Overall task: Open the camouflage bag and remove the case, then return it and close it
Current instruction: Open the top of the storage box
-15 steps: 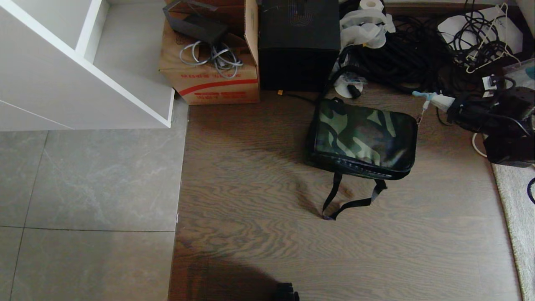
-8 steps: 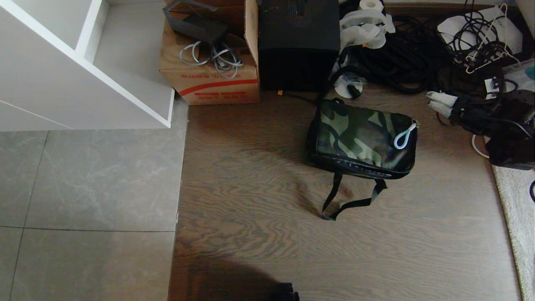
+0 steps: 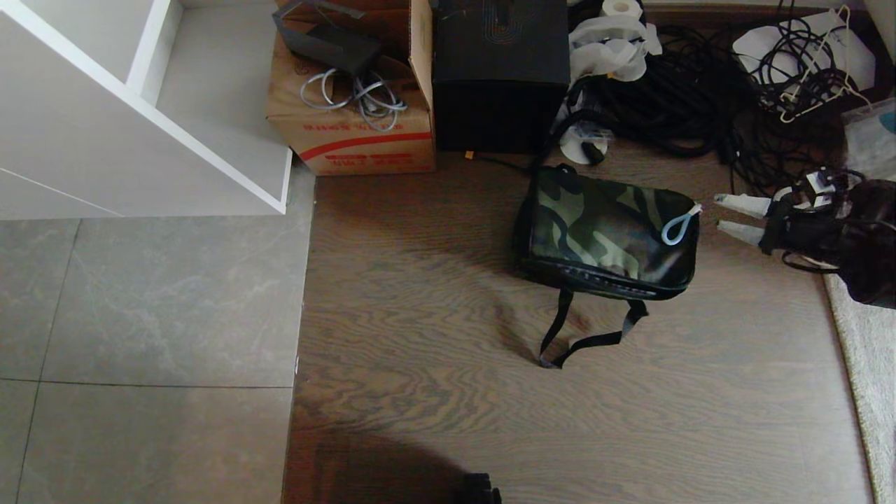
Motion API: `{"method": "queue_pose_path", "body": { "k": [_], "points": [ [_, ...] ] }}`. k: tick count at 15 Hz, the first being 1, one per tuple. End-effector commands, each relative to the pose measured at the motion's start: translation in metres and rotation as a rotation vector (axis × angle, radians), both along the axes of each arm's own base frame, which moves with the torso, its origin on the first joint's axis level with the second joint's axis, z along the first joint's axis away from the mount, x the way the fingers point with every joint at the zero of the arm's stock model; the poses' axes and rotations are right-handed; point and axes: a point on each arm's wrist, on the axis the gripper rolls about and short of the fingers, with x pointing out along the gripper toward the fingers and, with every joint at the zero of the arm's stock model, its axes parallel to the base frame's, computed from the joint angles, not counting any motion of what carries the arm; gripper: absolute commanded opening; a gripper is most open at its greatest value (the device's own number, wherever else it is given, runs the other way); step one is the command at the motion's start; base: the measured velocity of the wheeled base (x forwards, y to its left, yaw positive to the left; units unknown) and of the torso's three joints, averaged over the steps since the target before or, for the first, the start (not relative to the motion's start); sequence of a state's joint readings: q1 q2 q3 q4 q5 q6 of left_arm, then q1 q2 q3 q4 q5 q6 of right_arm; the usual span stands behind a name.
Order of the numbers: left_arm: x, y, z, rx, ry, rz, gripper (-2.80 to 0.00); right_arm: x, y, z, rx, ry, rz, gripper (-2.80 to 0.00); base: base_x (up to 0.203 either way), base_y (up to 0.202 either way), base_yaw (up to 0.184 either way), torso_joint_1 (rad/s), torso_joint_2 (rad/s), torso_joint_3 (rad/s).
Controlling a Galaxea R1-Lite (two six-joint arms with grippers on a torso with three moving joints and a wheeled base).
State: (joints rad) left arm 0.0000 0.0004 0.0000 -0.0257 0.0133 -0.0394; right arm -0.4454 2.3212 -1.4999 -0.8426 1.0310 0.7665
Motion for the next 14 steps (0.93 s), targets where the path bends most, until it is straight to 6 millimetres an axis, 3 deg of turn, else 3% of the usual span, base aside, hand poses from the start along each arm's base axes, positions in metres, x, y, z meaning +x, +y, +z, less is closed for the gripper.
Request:
{"method": "queue_pose_path", "body": {
  "k": [1, 6, 10, 14],
  "points": [
    [0.001, 0.000, -0.003, -0.001, 0.008, 0.002, -2.80, -0.016, 0.013, 0.004, 0.027, 0.065, 0.017, 0.00, 0.000, 0.000, 0.000, 0.000, 0.00, 0.000],
    [0.001, 0.000, -0.003, -0.001, 0.009, 0.002, -2.80, -0.014, 0.024, -0.038, -0.114, 0.102, 0.021, 0.00, 0.000, 0.000, 0.000, 0.000, 0.00, 0.000],
    [0.001, 0.000, -0.003, -0.001, 0.008, 0.001, -2.80, -0.007, 0.041, -0.054, -0.092, 0.194, 0.060, 0.00, 0.000, 0.000, 0.000, 0.000, 0.00, 0.000],
    [0.001, 0.000, -0.003, -0.001, 0.008, 0.001, -2.80, -0.007, 0.060, -0.043, -0.063, 0.281, 0.089, 0.00, 0.000, 0.000, 0.000, 0.000, 0.00, 0.000]
  ]
}}
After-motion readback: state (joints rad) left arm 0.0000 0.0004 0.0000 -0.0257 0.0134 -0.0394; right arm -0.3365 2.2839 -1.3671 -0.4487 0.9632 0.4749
